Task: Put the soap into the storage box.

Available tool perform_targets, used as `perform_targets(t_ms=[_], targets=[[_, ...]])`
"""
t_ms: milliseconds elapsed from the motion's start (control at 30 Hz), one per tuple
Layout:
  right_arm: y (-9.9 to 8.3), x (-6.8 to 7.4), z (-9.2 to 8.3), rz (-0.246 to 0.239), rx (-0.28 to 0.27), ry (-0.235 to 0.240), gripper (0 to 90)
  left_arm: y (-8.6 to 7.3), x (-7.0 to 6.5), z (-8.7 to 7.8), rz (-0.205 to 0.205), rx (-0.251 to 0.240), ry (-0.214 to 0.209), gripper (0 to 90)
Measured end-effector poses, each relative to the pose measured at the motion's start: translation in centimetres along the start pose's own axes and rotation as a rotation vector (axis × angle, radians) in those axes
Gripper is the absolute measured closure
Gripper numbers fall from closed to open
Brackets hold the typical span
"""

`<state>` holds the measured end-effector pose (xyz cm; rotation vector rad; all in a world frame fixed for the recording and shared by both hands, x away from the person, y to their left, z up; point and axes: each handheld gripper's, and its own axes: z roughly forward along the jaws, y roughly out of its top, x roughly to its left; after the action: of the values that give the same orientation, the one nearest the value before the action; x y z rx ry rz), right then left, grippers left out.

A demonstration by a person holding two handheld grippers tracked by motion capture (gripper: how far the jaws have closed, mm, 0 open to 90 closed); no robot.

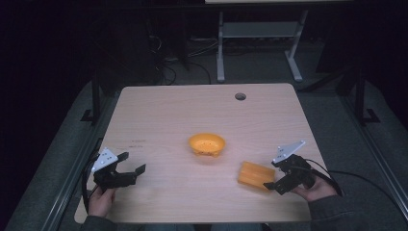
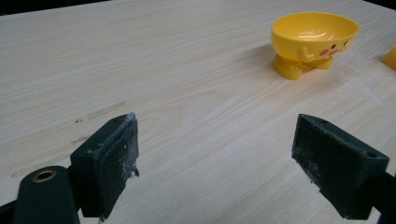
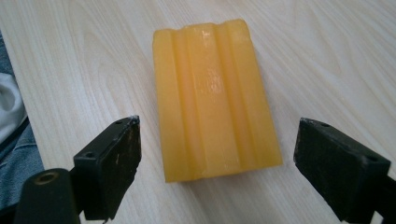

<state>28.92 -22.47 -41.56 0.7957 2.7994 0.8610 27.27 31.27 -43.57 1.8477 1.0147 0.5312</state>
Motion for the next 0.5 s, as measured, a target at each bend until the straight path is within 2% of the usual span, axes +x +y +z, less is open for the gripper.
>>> perform_targets(t_ms=[233,500], targets=[[0.7,0.0,0.7,-0.013,0.011,0.006,14.5,0.0,0.0,0.0,0.006,0.005,-0.002,14.1],[1.5,0.1,2.0,-0.055,0.05,0.006,14.5,0.0,0.0,0.0,0.0,0.0,-0.002,14.1]])
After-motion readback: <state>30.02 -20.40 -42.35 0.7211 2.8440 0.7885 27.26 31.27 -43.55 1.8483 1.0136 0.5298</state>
